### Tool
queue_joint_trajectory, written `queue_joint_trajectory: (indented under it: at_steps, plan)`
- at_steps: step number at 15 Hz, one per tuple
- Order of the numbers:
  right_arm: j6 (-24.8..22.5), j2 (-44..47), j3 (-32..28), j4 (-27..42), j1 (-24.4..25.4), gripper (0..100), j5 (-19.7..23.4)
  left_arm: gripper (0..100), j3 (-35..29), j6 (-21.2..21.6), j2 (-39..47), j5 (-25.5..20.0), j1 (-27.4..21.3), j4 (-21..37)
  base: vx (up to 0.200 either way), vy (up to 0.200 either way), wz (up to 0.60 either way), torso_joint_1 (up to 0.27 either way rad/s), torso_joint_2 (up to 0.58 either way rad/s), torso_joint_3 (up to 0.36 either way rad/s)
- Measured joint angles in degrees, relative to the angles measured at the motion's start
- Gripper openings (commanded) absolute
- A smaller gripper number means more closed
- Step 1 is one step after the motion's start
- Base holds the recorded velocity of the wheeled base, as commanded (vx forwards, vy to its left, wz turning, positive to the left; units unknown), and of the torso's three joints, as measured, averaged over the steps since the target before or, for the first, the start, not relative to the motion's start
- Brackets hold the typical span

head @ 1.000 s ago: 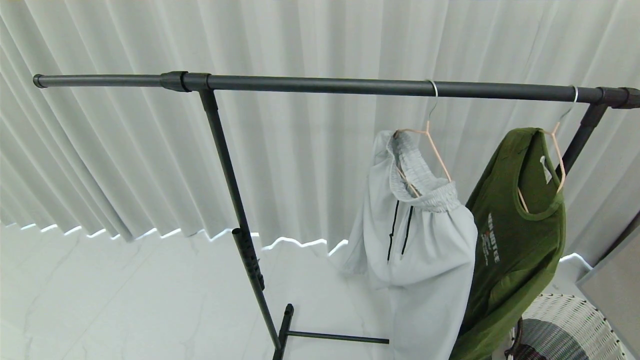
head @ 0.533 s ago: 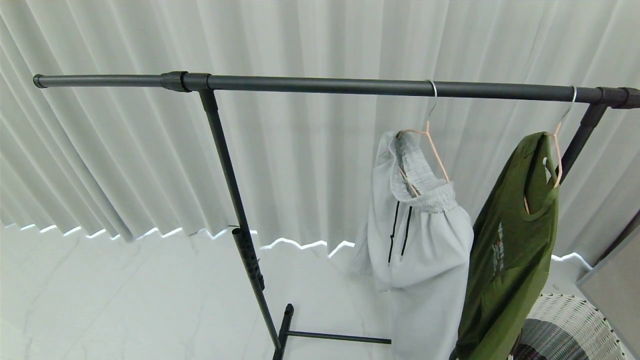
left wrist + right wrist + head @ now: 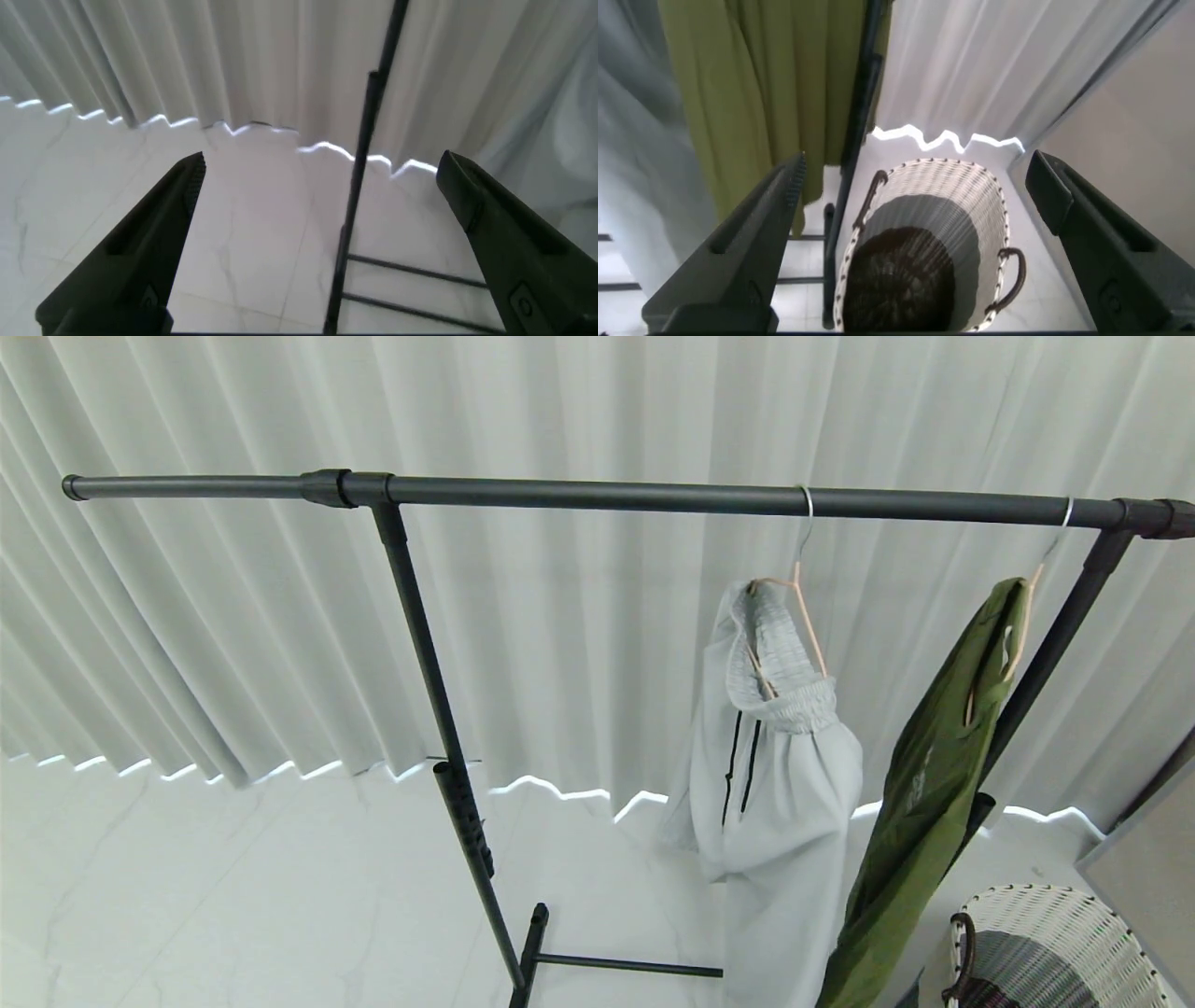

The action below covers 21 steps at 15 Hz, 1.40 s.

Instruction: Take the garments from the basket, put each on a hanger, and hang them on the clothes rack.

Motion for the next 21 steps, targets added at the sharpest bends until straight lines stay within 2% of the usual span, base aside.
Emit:
queue_joint_trajectory:
  at_steps: [5, 7, 12, 15, 18, 21]
  plan:
    - [-0.6, 0.0, 0.1, 0.3, 1.4, 100, 1.3, 100, 0.0, 0.3, 0.7, -0.3, 1.1, 0.2, 0.0, 0.0, 0.0, 0.0, 0.0, 0.0]
    - [-1.1, 0.0, 0.2, 0.0, 2.5, 100, 1.8, 100, 0.0, 0.3, 0.9, -0.3, 4.5, 0.2, 0.0, 0.0, 0.0, 0.0, 0.0, 0.0]
    - [1.3, 0.1, 0.2, 0.4, 3.5, 100, 1.9, 100, 0.0, 0.5, 0.5, -0.4, 6.0, 0.4, 0.0, 0.0, 0.0, 0.0, 0.0, 0.0]
    - [1.8, 0.1, 0.2, 0.4, 4.2, 100, 1.8, 100, 0.0, 1.0, 0.4, -0.6, 2.3, 0.7, 0.0, 0.0, 0.0, 0.0, 0.0, 0.0]
    - [1.8, 0.1, 0.2, 0.4, 8.3, 100, 1.8, 100, 0.0, 0.8, 0.2, -0.8, -6.6, 1.0, 0.0, 0.0, 0.0, 0.0, 0.0, 0.0]
    - [1.9, -1.8, 0.2, 0.5, 13.3, 100, 1.4, 100, 0.0, 0.4, 0.1, -0.8, -8.9, 1.0, 0.0, 0.0, 0.0, 0.0, 0.0, 0.0]
